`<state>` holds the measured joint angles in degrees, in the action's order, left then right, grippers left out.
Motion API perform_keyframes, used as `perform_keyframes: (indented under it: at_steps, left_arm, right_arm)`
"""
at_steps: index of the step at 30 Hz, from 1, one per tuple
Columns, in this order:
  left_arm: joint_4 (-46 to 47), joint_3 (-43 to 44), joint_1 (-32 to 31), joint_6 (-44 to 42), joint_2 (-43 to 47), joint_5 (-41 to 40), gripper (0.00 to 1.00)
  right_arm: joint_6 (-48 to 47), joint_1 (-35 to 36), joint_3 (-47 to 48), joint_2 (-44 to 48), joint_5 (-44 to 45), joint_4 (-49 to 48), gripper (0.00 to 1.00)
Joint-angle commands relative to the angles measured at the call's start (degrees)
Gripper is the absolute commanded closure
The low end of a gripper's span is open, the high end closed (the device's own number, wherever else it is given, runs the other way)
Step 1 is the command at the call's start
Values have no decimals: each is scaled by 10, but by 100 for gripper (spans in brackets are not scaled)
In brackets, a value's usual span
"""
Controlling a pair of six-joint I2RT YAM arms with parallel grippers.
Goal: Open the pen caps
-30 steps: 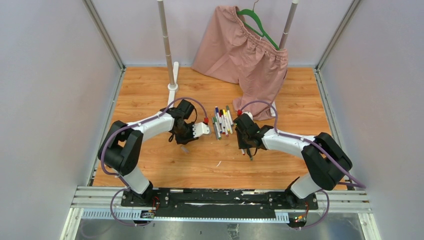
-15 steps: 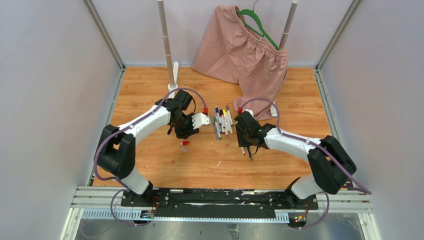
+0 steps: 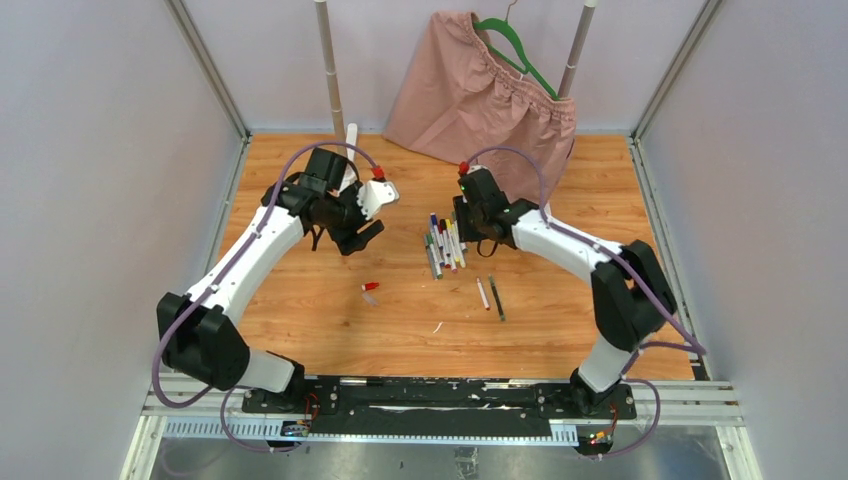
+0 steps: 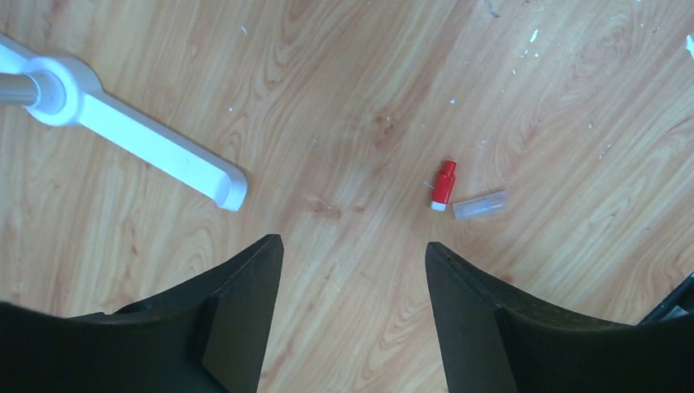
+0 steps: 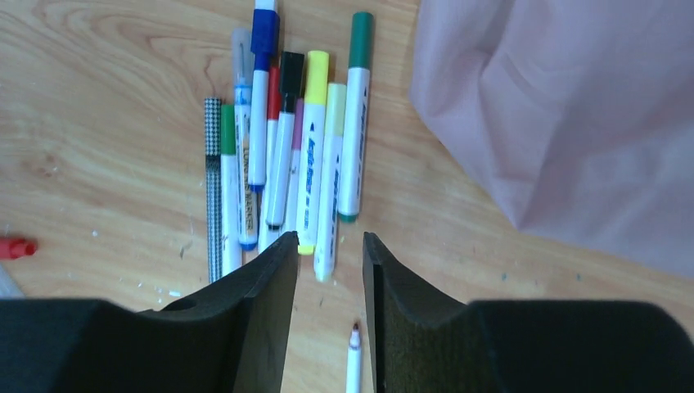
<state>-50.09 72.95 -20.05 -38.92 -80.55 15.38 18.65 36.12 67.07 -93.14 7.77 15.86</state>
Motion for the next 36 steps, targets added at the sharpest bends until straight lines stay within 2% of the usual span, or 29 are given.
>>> perform_keyframes:
  at_steps: [1, 4, 10, 12, 18, 20, 36]
  left_arm:
    - [-27, -9, 8, 34, 16, 9, 30]
    - [-27, -14, 10, 42, 27, 14, 30]
    - [-28, -21, 10, 43, 42, 16, 28]
    - [-29, -21, 10, 44, 44, 14, 17]
    - [-28, -20, 10, 50, 44, 13, 14]
    - [-28, -18, 10, 51, 43, 14, 1]
    - [-29, -1, 10, 59, 46, 6, 0]
  right_arm:
    - [-29, -15, 66, -76, -33, 18, 61]
    - [-35, -20, 107, -122, -30, 31, 64]
    - [-28, -40, 130, -165, -44, 32, 72]
    - [-30, -45, 132, -174, -43, 32, 72]
    - [-36, -51, 139, -196, -53, 32, 73]
    - [-35, -51, 140, -200, -62, 32, 73]
    - [-34, -51, 124, -233, -57, 32, 72]
